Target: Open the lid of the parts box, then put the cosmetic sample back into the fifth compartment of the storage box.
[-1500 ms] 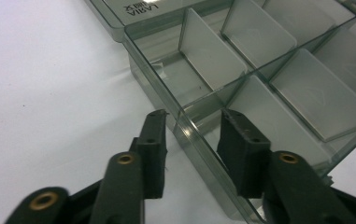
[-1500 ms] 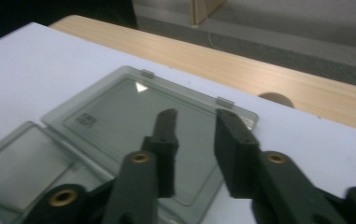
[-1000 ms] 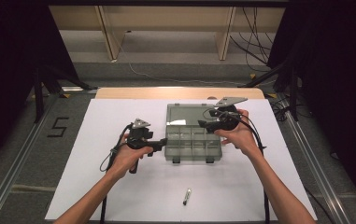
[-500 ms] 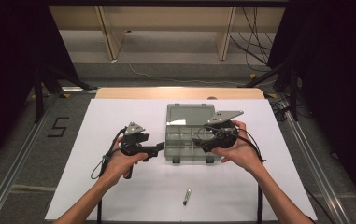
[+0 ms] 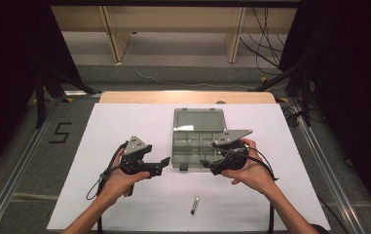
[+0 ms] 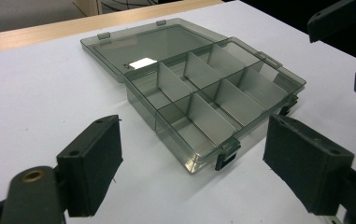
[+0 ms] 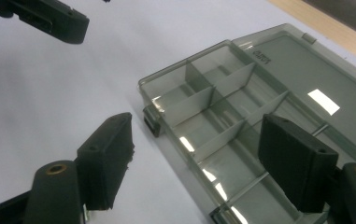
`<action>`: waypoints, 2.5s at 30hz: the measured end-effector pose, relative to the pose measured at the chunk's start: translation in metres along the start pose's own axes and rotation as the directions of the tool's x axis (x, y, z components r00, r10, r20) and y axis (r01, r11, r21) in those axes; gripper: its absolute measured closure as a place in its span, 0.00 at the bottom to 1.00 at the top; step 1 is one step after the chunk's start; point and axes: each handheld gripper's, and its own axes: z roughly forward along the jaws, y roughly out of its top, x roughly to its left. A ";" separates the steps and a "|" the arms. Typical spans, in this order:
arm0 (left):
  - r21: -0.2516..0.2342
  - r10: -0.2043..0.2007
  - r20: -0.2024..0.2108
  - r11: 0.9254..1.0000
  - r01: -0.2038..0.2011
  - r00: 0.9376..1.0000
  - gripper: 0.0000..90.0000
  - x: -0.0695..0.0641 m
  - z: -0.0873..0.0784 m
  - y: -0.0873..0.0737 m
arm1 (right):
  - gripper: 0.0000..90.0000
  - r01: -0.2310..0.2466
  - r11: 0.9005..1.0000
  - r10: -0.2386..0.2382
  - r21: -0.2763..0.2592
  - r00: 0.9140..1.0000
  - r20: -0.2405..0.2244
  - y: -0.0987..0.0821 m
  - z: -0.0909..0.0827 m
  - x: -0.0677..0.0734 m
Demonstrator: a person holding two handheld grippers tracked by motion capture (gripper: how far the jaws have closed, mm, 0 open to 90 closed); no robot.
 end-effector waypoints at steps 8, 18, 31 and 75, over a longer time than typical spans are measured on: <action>-0.029 0.012 -0.005 1.000 -0.013 1.000 0.19 0.001 -0.012 -0.004 | 0.28 0.029 0.999 -0.028 0.038 0.999 -0.042 -0.004 0.003 0.014; -0.059 0.023 -0.014 0.998 -0.023 1.000 0.18 -0.001 -0.029 -0.011 | 0.26 0.051 0.997 -0.047 0.054 0.997 -0.067 -0.009 0.006 0.032; -0.063 0.050 -0.022 0.997 -0.051 0.999 0.18 -0.008 -0.034 -0.013 | 0.25 0.079 0.994 -0.071 0.077 0.992 -0.104 -0.019 0.005 0.052; -0.147 0.056 -0.017 0.987 -0.058 0.998 0.18 -0.014 -0.054 -0.020 | 0.22 0.204 0.932 -0.136 0.299 0.963 -0.235 -0.050 0.054 0.088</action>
